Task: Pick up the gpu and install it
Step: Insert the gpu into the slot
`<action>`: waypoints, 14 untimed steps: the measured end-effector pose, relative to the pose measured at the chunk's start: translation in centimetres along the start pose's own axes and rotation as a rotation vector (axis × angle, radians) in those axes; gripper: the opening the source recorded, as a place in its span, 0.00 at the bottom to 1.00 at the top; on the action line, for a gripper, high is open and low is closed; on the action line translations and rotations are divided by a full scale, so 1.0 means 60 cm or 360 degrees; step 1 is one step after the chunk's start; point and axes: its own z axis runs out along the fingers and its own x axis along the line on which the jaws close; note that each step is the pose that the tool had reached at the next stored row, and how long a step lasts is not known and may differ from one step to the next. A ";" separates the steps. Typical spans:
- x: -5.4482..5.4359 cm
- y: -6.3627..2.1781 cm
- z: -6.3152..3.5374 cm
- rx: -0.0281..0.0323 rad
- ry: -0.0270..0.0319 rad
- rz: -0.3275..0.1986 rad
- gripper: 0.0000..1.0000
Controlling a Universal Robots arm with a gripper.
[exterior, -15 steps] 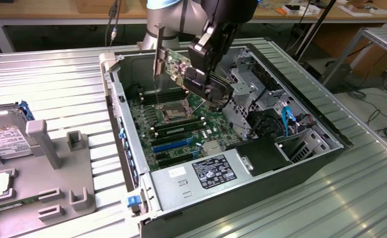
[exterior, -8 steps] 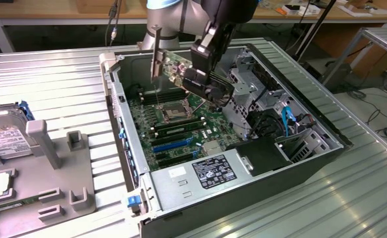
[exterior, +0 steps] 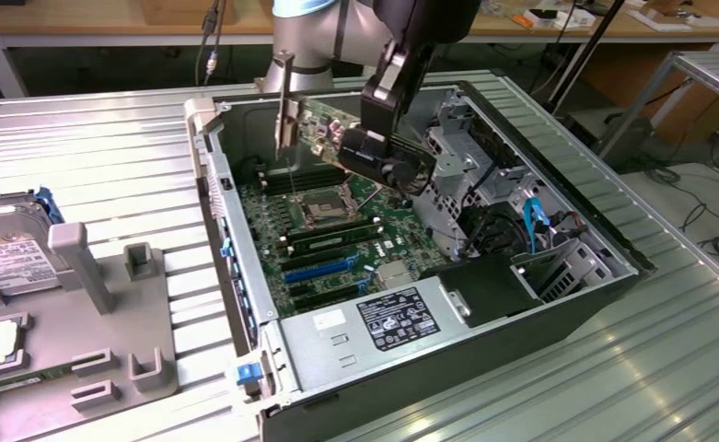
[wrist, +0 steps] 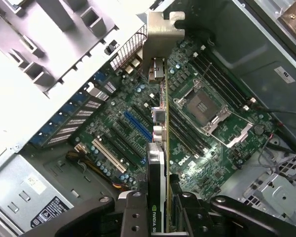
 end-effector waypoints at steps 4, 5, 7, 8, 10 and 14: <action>0.000 0.000 0.000 -0.00017 0.00048 -0.0102 0.27; 0.000 0.000 0.000 -0.00021 0.00062 -0.0130 0.27; 0.000 0.000 0.000 -0.00028 0.00084 -0.0176 0.27; 0.000 0.000 0.000 -0.00033 0.00096 -0.0203 0.27; 0.000 0.000 0.000 -0.00039 0.00115 -0.0243 0.27; 0.000 0.000 0.000 -0.00050 0.00148 -0.0313 0.27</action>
